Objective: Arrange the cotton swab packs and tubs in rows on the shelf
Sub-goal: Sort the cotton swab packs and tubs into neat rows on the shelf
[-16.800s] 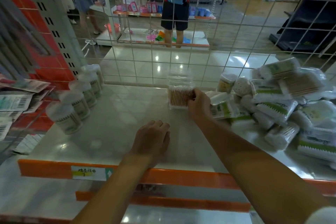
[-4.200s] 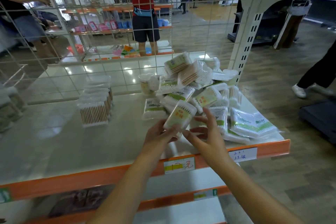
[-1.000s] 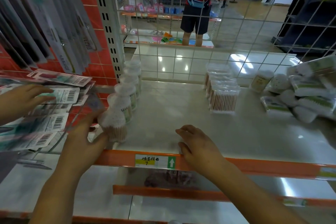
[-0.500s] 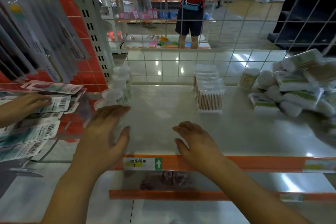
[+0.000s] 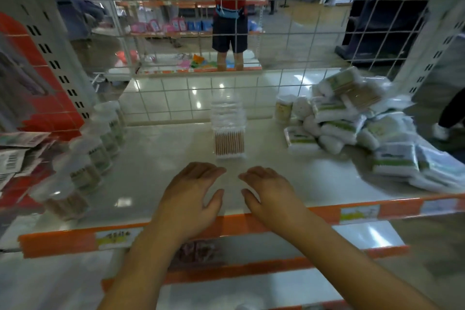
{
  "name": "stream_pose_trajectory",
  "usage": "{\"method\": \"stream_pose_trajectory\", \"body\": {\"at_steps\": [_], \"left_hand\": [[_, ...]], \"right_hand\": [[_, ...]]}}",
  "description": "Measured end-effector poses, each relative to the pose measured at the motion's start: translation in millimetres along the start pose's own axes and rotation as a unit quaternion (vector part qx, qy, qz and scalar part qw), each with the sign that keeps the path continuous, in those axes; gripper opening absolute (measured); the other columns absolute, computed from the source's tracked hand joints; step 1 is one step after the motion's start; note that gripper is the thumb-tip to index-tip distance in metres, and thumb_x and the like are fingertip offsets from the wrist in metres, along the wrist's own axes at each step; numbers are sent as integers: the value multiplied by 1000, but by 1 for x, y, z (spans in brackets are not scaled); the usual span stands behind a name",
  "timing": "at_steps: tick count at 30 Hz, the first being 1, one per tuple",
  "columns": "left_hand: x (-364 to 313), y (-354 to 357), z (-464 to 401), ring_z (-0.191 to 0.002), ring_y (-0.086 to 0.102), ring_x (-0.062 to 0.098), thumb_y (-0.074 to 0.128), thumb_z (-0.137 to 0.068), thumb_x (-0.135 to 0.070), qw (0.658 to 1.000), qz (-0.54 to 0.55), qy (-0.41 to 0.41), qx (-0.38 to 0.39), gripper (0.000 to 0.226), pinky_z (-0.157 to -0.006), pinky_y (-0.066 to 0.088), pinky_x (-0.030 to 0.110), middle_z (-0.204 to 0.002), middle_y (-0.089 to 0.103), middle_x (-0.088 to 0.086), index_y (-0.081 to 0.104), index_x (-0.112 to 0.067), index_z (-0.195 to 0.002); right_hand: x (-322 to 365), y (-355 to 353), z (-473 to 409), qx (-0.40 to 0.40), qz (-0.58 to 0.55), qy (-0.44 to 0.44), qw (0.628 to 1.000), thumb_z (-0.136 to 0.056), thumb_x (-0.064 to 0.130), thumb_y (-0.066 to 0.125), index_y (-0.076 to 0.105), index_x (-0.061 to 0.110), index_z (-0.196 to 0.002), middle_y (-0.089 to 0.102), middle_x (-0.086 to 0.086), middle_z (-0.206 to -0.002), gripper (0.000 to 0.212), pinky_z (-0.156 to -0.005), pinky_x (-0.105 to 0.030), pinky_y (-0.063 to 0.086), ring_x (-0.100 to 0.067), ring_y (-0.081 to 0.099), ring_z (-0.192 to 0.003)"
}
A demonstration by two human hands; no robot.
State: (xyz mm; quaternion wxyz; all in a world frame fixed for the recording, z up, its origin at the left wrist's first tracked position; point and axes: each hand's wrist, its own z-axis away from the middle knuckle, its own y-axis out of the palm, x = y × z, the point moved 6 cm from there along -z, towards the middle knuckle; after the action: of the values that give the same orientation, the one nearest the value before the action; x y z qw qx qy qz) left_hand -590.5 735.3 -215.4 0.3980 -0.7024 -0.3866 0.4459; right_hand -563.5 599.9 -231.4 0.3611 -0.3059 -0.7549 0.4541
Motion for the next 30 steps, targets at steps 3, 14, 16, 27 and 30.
{"method": "stream_pose_trajectory", "body": {"at_steps": [3,14,16,27,30], "left_hand": [[-24,17,-13,-115,50,23,27,-74,-48,1000,21,-1,21,67,-95,39,32,-122,59,3,57,-18,-125],[-112,66,-47,-115,50,19,30,-73,-48,998,57,27,32,65,-96,34,25,-121,59,0,57,-21,-125],[-130,68,-60,-118,46,17,26,-72,-51,997,58,37,26,68,-98,32,23,-125,57,-2,55,-22,-127],[-196,62,-157,-113,50,24,55,-88,-20,996,61,45,-44,36,-88,41,32,-123,58,5,57,-15,-123],[-202,66,-177,-109,55,28,57,-84,-15,994,83,40,-52,35,-88,45,37,-119,62,9,60,-11,-118]], "right_hand": [[-25,-15,11,-27,6,-6,1000,-73,30,42,73,10,-90,70,-6,-81,40,-49,-32,55,-25,65,-63],[-117,-68,50,-99,-28,10,995,-68,10,62,72,7,-92,70,-10,-86,26,-59,-35,55,-31,67,-72],[-137,-83,52,-129,-49,18,990,-68,7,62,72,6,-92,70,-11,-89,26,-63,-38,55,-32,67,-76],[-240,-164,14,-245,-88,169,951,-86,11,55,57,11,-121,56,-12,-119,34,-82,-34,46,-27,60,-93],[-261,-162,0,-263,-112,213,934,-88,21,55,49,11,-127,51,-16,-120,41,-90,-41,44,-29,52,-105]]}}
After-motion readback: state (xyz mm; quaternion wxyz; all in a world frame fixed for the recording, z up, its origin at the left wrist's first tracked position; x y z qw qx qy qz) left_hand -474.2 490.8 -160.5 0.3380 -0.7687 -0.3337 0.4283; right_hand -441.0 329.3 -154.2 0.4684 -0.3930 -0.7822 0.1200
